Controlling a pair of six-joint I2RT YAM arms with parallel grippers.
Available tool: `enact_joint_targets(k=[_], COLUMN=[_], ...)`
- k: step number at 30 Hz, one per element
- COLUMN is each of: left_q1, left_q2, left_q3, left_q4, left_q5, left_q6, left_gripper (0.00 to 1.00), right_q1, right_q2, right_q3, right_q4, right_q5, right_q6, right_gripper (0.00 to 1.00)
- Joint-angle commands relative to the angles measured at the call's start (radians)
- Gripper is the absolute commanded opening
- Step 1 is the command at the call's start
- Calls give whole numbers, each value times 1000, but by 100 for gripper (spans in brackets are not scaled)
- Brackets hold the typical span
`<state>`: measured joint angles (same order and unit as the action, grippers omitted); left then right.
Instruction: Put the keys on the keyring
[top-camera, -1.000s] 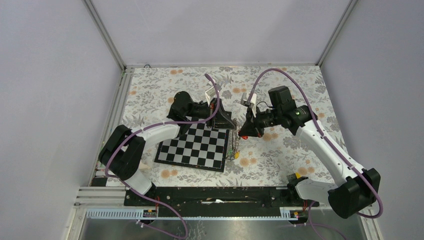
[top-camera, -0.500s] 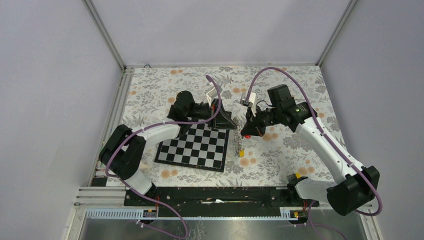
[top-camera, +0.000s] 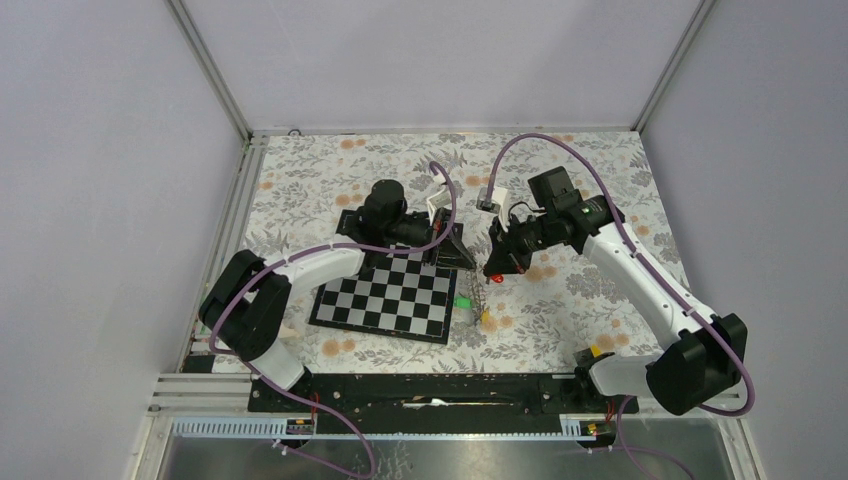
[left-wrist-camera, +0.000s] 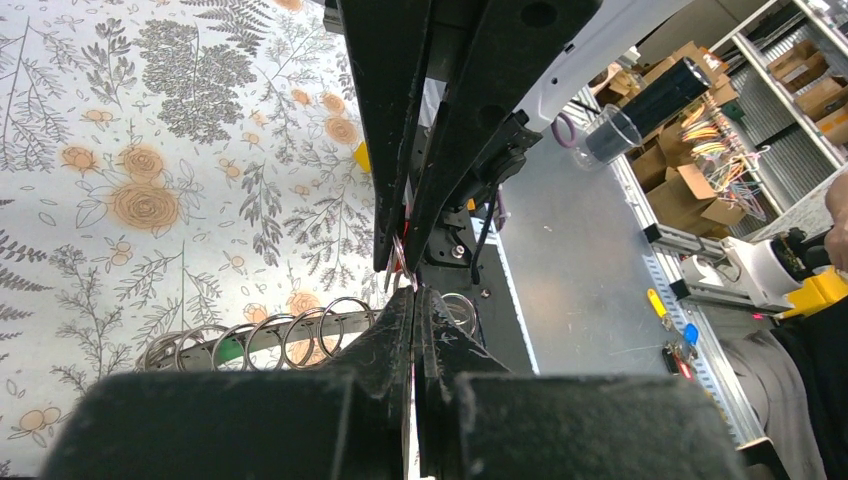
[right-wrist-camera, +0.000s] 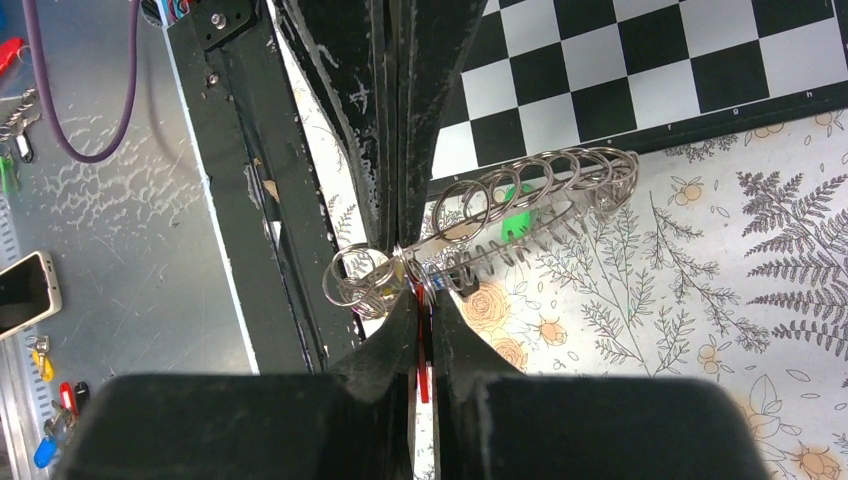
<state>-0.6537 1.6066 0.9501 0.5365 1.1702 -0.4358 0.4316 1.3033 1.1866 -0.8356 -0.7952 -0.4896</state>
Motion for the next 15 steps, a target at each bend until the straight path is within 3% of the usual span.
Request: enact_joint_targets(k=[1,7,15], left_q1=[5,5,33], left_q2=[-17,-24,-44], left_q3=[51,68,107], left_q4=[-107,-195,-317], left_q5=[-71,-114,-264], left_q6=[118,189,227], left_gripper=[2,25,46], right_q1=[-4,-4,-4], right_q2=[5,-11,-14], right_q3=[66,63,43], right_q4=[-37,-5,-15], right_q5=[-30,74,244], right_q6=[14,27,30], right_gripper=[0,0,0])
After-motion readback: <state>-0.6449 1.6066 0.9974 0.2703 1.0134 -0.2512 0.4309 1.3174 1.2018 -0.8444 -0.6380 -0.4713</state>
